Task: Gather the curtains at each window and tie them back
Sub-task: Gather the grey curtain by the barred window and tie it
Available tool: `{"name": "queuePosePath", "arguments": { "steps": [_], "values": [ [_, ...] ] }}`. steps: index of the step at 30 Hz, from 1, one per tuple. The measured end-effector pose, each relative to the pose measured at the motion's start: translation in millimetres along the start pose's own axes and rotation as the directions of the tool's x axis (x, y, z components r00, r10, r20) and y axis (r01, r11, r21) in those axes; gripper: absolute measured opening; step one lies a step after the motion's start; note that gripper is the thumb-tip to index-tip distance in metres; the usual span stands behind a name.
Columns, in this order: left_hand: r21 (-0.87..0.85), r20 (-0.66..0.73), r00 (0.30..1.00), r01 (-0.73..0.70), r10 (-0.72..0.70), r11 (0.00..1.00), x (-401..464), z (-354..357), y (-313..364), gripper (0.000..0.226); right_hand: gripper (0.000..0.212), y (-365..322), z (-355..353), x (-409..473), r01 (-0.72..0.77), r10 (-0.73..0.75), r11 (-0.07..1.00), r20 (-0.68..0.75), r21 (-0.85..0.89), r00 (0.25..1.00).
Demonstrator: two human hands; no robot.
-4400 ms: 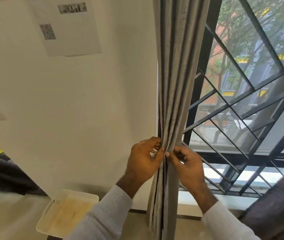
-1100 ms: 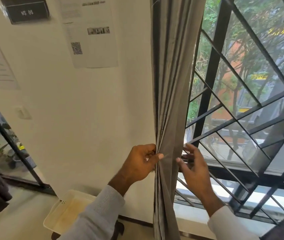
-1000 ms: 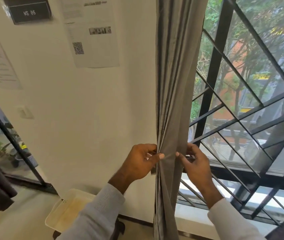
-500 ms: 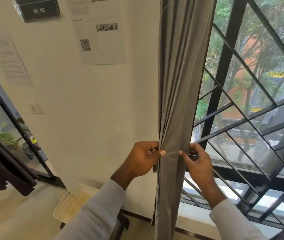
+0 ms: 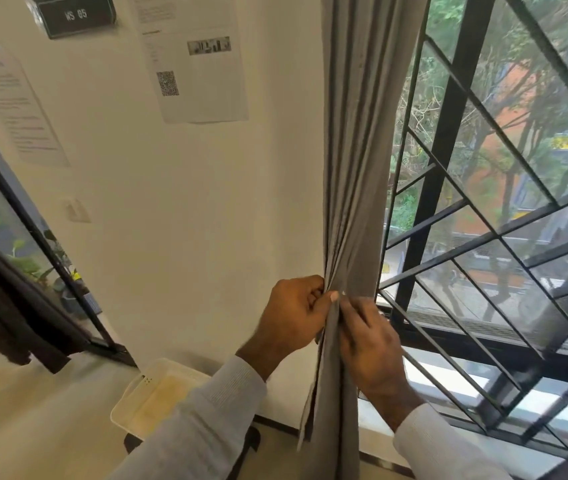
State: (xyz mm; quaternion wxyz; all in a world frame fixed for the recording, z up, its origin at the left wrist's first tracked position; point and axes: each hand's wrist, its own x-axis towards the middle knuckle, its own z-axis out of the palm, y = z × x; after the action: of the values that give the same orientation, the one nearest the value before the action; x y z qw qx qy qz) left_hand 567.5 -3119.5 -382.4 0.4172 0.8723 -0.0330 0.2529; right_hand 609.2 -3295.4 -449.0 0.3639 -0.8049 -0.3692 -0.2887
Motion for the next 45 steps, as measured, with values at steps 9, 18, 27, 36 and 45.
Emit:
{"name": "queuePosePath", "arguments": {
  "steps": [9, 18, 27, 36, 45],
  "values": [
    [0.479, -0.143, 0.982, -0.041, 0.124, 0.877, 1.8, -0.1, 11.5, 0.031, 0.036, 11.0, -11.7, -10.1, -0.05, 0.055, 0.998, -0.106, 0.043, 0.993],
    [0.112, -0.017, 0.999, 0.051, -0.049, 0.992, 8.1, 2.0, 12.2, 0.039, 0.06, 18.2, 5.5, -11.2, 0.053, -0.054, 0.998, 0.017, 0.047, 0.998],
    [0.245, -0.072, 0.997, 0.011, 0.007, 0.969, 17.1, 14.9, 15.6, 0.049, 0.05, 36.7, 9.7, -13.3, 0.104, -0.104, 0.994, -0.006, 0.038, 0.995],
    [0.147, -0.023, 0.999, -0.021, 0.024, 0.989, 23.9, 10.6, 10.0, 0.04, 0.05, 54.9, 12.6, -12.0, 0.154, -0.164, 0.983, 0.089, 0.104, 0.983],
    [-0.019, 0.031, 0.999, 0.039, -0.039, 0.999, 26.3, -3.0, -4.3, 0.01, 0.039, 67.6, -17.2, 57.4, -0.464, 0.517, 0.79, -0.03, 0.401, 0.855]
  ]
}}
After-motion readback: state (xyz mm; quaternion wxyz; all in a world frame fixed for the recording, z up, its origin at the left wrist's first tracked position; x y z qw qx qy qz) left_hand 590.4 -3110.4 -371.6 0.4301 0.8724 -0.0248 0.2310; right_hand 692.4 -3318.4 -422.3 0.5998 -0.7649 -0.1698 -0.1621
